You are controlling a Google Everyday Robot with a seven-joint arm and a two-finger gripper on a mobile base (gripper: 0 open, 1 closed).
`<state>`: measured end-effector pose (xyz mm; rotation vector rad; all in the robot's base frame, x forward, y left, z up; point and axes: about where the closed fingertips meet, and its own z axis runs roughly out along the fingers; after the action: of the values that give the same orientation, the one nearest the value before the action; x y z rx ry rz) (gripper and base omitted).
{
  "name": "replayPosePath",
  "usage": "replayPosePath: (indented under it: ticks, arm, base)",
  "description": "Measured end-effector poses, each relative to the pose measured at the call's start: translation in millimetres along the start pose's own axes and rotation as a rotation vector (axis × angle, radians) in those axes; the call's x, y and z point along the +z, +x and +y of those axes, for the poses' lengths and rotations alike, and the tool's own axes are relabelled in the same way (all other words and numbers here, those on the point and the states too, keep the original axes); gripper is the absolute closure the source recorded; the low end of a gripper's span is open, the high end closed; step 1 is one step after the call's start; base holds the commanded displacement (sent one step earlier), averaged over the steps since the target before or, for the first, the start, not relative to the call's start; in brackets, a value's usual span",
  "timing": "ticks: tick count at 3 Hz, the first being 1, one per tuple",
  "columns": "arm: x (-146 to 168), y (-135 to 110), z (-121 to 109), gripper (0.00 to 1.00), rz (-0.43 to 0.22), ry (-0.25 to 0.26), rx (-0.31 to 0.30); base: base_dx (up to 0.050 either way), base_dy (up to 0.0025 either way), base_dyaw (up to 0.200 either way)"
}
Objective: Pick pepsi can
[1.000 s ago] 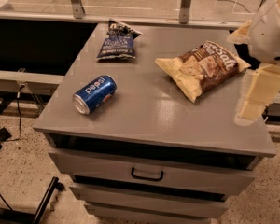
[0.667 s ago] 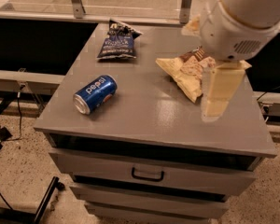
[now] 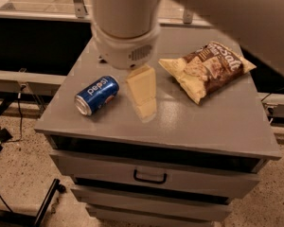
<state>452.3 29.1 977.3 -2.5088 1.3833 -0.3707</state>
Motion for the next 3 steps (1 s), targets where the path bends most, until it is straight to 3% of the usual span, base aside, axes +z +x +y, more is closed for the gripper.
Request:
replayPosePath:
  ticks: [3]
  arm:
    - [-13, -22, -13, 0.0, 0.008, 0.027, -0.069]
  base:
    - [0.0, 0.0, 0.0]
